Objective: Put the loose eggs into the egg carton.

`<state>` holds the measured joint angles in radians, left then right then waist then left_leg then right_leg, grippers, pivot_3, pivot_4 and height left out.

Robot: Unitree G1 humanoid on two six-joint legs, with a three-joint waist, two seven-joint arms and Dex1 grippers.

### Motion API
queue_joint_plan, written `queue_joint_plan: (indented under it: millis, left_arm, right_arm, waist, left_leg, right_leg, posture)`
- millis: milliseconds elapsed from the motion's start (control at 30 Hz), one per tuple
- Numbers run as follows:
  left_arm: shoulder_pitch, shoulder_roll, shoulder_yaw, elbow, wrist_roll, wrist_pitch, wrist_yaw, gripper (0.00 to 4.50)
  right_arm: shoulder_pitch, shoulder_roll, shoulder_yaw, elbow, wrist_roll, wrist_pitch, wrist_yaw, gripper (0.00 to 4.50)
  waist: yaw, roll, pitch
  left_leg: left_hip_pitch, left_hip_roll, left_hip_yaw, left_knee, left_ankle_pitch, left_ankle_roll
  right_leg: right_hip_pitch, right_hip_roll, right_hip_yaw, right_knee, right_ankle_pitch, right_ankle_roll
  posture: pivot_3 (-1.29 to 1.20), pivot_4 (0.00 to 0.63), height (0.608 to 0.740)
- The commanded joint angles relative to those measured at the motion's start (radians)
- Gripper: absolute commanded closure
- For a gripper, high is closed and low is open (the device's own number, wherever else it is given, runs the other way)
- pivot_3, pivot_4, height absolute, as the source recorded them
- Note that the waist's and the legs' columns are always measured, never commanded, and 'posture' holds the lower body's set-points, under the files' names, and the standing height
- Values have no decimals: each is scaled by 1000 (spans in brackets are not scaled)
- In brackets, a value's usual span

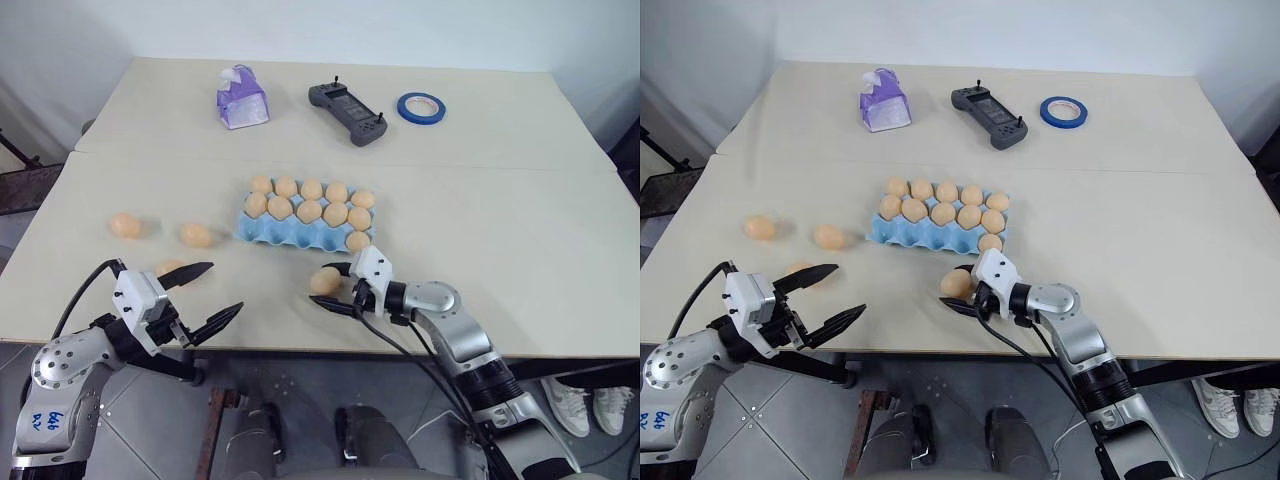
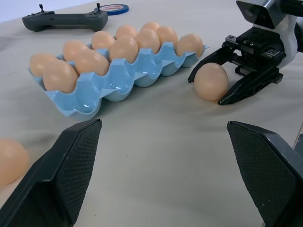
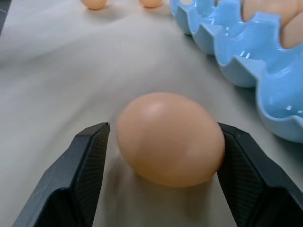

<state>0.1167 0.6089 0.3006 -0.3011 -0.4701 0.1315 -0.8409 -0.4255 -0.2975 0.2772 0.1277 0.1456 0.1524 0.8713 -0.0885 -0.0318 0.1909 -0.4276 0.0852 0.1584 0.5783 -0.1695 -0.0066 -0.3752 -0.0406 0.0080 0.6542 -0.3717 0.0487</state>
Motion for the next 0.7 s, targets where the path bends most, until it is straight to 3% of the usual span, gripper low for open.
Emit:
queue_joint_plan:
  millis: [33, 133, 400, 700]
  left_arm:
    - [9, -5, 2, -42, -23, 4, 4, 0]
    - [11, -7, 0, -46, -25, 8, 5, 0]
    - [12, -17, -4, -50, -23, 13, 10, 0]
    - [-4, -35, -28, -55, -16, 14, 29, 0]
  right_arm:
    - [2, 12, -5, -40, 12, -3, -3, 1876]
    - [1, 16, -19, -52, 27, -13, 0, 2374]
    - [-85, 22, -97, -110, 136, 57, 15, 2375]
    - [-248, 41, -128, 171, 36, -93, -67, 2375]
  waist:
    - [1, 0, 0]
    - [1, 0, 0]
    - [-2, 0, 0]
    - [-1, 0, 0]
  left_leg:
    - [0, 0, 0, 0, 0, 0]
    - [0, 0, 0, 0, 0, 0]
    - [0, 0, 0, -1, 0, 0]
    - [0, 0, 0, -2, 0, 0]
  right_leg:
    - [0, 0, 0, 0, 0, 0]
    - [0, 0, 0, 0, 0, 0]
    - [0, 0, 0, 0, 0, 0]
    - [0, 0, 0, -1, 0, -1]
  posture:
    - [0, 150, 740]
    - [0, 150, 740]
    - [0, 150, 740]
    - [0, 150, 740]
